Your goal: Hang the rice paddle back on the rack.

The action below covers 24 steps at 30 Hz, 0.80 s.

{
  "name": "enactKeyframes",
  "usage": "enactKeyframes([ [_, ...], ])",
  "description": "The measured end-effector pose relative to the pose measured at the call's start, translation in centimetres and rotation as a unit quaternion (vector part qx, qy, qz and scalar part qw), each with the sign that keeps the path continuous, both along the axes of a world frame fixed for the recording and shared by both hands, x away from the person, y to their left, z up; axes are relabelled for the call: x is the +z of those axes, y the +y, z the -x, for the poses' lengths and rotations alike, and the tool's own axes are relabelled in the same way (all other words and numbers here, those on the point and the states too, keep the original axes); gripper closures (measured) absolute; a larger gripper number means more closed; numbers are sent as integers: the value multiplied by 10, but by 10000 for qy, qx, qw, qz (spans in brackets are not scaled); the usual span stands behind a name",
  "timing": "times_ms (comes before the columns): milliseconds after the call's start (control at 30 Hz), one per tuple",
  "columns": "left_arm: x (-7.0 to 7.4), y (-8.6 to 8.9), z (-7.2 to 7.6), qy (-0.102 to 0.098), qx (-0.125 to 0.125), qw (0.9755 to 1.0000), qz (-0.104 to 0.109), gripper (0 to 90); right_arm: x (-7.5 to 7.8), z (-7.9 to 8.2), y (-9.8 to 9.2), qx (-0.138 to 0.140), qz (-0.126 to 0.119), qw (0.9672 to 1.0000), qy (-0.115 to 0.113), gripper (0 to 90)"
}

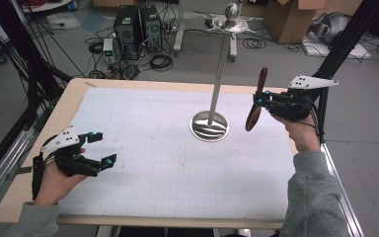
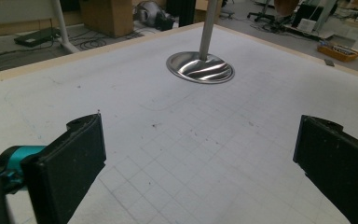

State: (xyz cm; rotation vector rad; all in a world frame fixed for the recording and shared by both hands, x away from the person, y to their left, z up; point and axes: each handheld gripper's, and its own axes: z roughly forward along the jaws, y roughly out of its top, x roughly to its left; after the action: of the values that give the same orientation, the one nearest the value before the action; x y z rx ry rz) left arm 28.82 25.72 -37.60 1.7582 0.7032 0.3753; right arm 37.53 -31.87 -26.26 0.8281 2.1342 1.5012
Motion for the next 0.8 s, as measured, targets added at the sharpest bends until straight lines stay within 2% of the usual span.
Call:
enactKeyframes([
  [100, 0, 1, 0, 13, 11, 10000, -5, 27, 1, -4, 0, 84, 67, 9999, -19, 779],
  [267, 0, 2, 1, 8, 21, 10000, -5, 27, 7, -13, -2, -14, 218, 9998, 1, 779],
  [500, 0, 3, 3, 19, 33, 10000, -2, 27, 19, -17, 0, 52, 145, 9999, -59, 779],
  [700, -2, 3, 5, 48, 33, 10000, -17, 27, 26, -20, 4, -67, 300, 9995, -92, 779],
  [800, -3, 4, 6, 60, 46, 10000, -21, 27, 29, -23, 6, -55, 270, 9996, -103, 779],
])
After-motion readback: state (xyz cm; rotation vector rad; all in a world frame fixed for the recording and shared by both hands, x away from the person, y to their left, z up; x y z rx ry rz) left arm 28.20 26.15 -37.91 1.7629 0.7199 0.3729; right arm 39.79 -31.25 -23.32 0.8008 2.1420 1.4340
